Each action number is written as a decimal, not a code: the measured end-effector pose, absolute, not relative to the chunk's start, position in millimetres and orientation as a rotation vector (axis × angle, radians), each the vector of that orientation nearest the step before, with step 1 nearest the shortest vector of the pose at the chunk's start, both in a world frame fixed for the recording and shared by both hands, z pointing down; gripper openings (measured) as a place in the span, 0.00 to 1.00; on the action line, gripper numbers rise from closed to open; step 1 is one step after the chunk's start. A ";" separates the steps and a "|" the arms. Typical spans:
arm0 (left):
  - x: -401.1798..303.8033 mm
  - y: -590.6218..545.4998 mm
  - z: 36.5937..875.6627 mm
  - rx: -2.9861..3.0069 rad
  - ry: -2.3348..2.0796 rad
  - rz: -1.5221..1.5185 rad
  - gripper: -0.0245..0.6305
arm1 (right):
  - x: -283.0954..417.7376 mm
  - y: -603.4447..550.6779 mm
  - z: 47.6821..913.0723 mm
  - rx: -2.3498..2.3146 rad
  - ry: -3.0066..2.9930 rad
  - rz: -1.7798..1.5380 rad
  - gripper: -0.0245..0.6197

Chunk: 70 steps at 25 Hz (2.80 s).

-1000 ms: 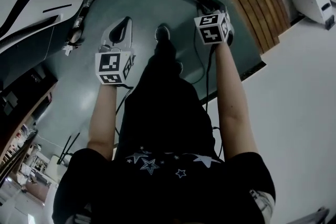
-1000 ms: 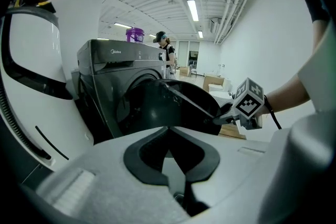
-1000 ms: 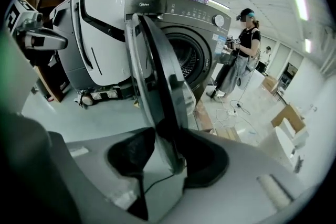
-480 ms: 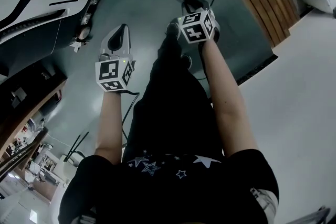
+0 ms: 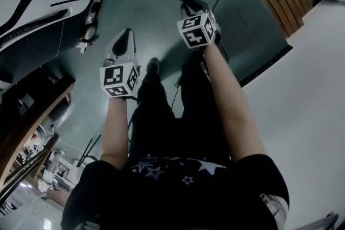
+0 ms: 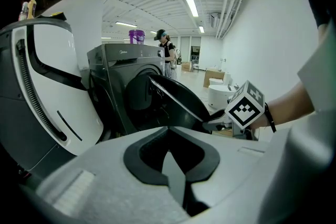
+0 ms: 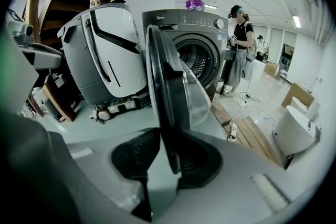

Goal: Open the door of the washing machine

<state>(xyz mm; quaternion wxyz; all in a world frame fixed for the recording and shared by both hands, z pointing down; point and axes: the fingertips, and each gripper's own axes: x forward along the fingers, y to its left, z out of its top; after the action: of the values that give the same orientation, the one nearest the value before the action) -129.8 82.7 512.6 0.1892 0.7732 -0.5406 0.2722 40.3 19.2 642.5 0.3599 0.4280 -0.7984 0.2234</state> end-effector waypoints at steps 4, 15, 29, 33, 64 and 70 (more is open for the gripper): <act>-133.3 86.0 517.4 2.223 -1.449 0.753 0.05 | 31.0 33.5 644.3 1.132 -2.028 0.570 0.19; -213.5 136.3 515.9 2.265 -1.372 0.768 0.06 | -27.5 81.5 640.9 1.239 -1.948 0.654 0.18; -305.1 189.4 505.2 2.227 -1.439 0.707 0.06 | -138.2 126.5 641.7 1.171 -1.976 0.636 0.18; -327.4 194.6 499.9 2.241 -1.437 0.689 0.06 | -161.3 137.9 641.9 1.136 -1.953 0.608 0.19; -348.3 208.8 387.5 2.535 -1.315 0.589 0.05 | -65.8 239.5 453.9 1.651 -1.817 0.718 0.05; -341.1 221.6 378.3 2.563 -1.288 0.617 0.06 | -74.9 237.0 448.7 1.661 -1.860 0.737 0.05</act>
<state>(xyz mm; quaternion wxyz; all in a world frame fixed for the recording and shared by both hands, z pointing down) -341.1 221.6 378.3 0.1036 0.8688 -0.4367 0.2090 -74.9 237.0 448.7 0.2674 0.6156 -0.6892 0.2730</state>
